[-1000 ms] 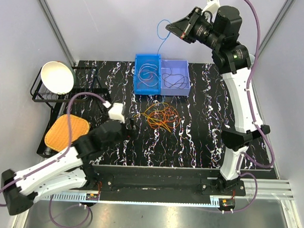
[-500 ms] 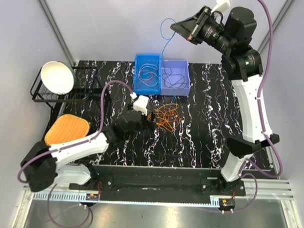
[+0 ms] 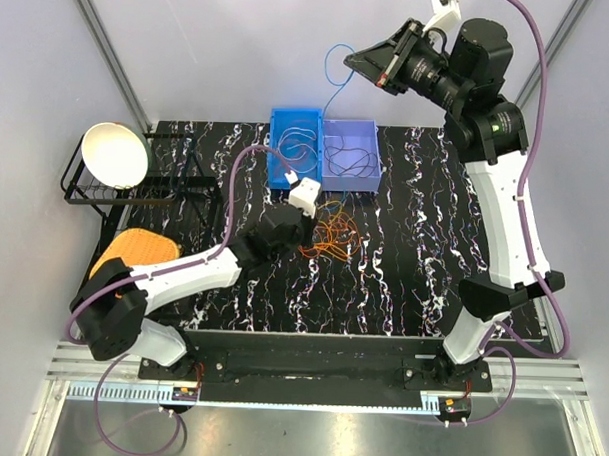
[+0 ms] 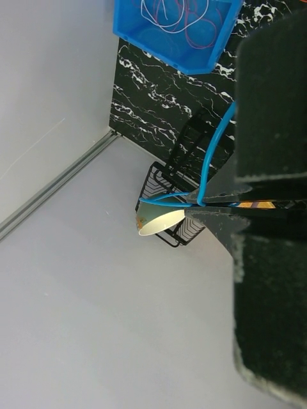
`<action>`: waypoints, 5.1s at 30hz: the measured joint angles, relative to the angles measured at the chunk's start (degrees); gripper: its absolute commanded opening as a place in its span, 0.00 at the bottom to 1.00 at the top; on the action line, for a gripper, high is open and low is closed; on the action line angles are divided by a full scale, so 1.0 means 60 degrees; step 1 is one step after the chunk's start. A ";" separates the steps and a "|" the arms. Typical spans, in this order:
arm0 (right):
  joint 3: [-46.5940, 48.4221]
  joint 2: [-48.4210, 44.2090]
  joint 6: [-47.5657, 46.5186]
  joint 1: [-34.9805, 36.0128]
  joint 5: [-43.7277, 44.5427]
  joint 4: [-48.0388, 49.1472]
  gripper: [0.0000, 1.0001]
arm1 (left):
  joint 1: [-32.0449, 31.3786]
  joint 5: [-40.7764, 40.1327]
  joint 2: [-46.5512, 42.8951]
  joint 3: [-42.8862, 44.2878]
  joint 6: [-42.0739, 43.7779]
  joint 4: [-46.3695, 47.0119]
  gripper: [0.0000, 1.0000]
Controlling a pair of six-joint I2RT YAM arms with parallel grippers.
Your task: Untangle the cables
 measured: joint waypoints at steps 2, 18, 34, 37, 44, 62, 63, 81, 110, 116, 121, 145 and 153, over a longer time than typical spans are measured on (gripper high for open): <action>-0.0149 -0.0084 -0.0044 -0.0066 0.0011 -0.0004 0.00 | 0.0000 -0.0087 -0.0062 0.0219 -0.0051 -0.0404 0.00; -0.6084 -0.2142 -0.0091 -0.0627 0.0153 0.1475 0.00 | 0.0991 -0.2040 -0.4455 0.2696 -0.1031 -0.5938 0.00; -0.5191 -0.1585 -0.0798 -0.0627 0.0448 0.1479 0.00 | 0.1024 -0.1424 -0.6626 0.1756 -0.2284 -0.9162 0.00; -0.4258 -0.1086 -0.1005 -0.0627 0.0692 0.1512 0.00 | 0.1027 -0.1515 -0.7391 0.1191 -0.2557 -0.9672 0.00; -0.2204 0.0630 -0.1643 -0.0641 0.1439 0.1432 0.00 | 0.1027 -0.1654 -0.7879 -0.0022 -0.2925 -1.0258 0.00; 0.1249 0.4707 -0.3778 -0.0871 0.3333 0.2248 0.00 | 0.1027 -0.1679 -0.8247 -0.0062 -0.2932 -1.0386 0.00; 0.1173 0.4849 -0.3759 -0.0882 0.3322 0.2368 0.00 | 0.1027 -0.1679 -0.8247 -0.0062 -0.2932 -1.0389 0.00; -0.0601 0.7260 -0.2860 -0.0933 0.2754 0.1552 0.38 | 0.1045 -0.1683 -0.8342 -0.0062 -0.2929 -1.0389 0.00; -0.8189 0.0594 -0.2215 -0.0834 -0.1486 0.3355 0.74 | 0.1129 -0.1683 -0.8349 -0.0062 -0.2936 -1.0389 0.00; -1.0553 -0.0466 -0.2812 0.0521 -0.1555 0.4164 0.74 | 0.1231 -0.1690 -0.8349 -0.0062 -0.2954 -1.0389 0.00; -1.2138 -0.0969 -0.3293 0.2222 -0.1220 0.4911 0.74 | 0.1373 -0.1898 -0.8273 -0.0062 -0.3100 -1.0418 0.00; -1.0371 0.1650 -0.2299 0.2699 0.1075 0.4339 0.68 | 0.1843 -0.2393 -0.7413 -0.0062 -0.3432 -1.0790 0.00; -1.0189 0.2382 -0.1727 0.2779 0.0448 0.4051 0.67 | 0.1858 -0.2393 -0.7417 -0.0062 -0.3428 -1.0790 0.00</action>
